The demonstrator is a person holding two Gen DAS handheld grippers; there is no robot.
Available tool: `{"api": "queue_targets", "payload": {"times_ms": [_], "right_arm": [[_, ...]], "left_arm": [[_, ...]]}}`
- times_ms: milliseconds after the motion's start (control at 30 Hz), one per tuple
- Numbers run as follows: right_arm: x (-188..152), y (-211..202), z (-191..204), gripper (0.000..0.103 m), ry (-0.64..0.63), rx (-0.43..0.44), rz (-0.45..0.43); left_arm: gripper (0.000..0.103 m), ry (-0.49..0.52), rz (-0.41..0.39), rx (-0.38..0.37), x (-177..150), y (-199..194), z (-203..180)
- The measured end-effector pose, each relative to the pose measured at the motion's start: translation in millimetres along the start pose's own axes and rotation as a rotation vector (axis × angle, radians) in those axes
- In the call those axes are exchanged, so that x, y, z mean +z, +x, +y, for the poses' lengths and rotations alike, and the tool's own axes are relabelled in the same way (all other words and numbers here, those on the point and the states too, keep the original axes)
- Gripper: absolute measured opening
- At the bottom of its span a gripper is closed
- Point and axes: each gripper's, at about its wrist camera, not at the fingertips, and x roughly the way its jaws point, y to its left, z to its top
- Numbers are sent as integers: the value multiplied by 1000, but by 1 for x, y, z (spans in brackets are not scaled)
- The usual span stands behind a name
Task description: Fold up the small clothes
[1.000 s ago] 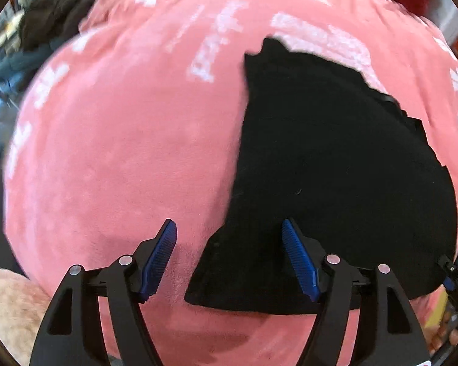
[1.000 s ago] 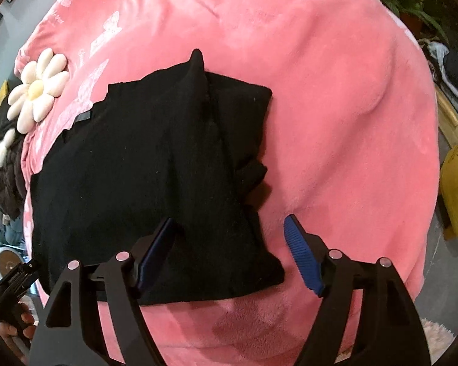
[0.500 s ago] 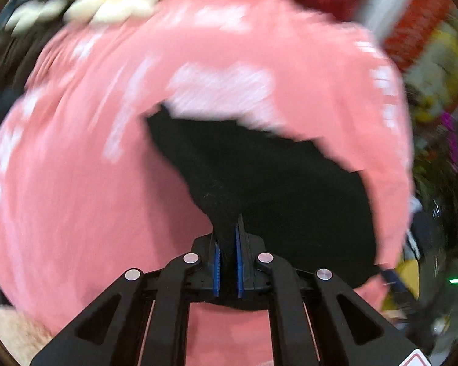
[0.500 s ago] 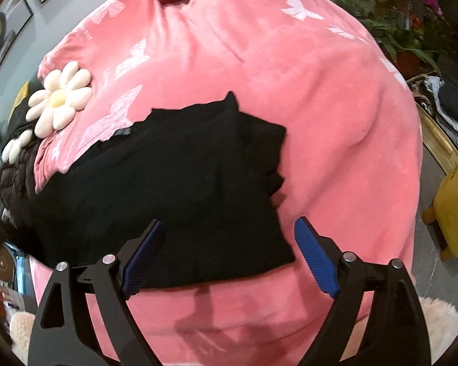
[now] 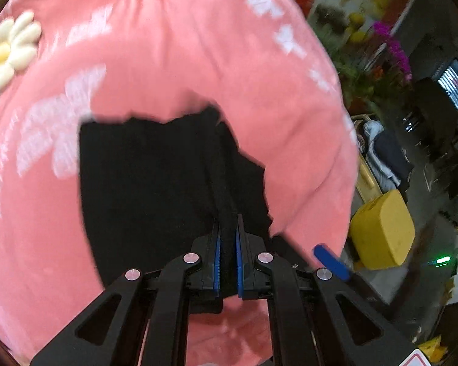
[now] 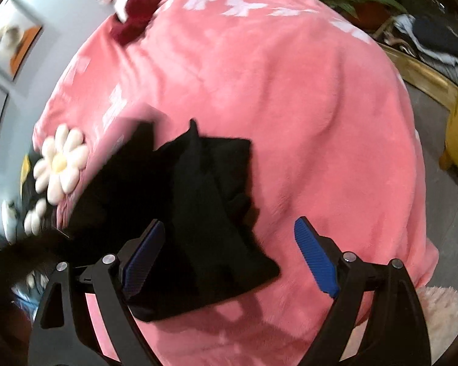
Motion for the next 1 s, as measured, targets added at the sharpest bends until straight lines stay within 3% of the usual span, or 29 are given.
{"api": "queue_targets", "payload": {"times_ms": [100,300,400,433,633,833,1000], "right_arm": [[6,6,-13,82,85,8,7],[16,0,-1,82,8,1,-67],[19,1,-3,82,20,17,-72],[21,3,-5,82,30,27,-70],[18,7,-2,82,27,51,-59],[13,11,10,82,-3,116,-37],[24,21,35,82,-100,173,5]], "left_arm": [[5,-27,34,33,-7,17,0],[9,72,20,118,-15,10,-14],[31,77,16,162,-17,2,-11],[44,71,12,177,-16,0,-9],[59,86,-35,282,-20,-21,3],[59,55,-20,306,-30,-31,26],[59,22,9,328,-41,-32,49]]}}
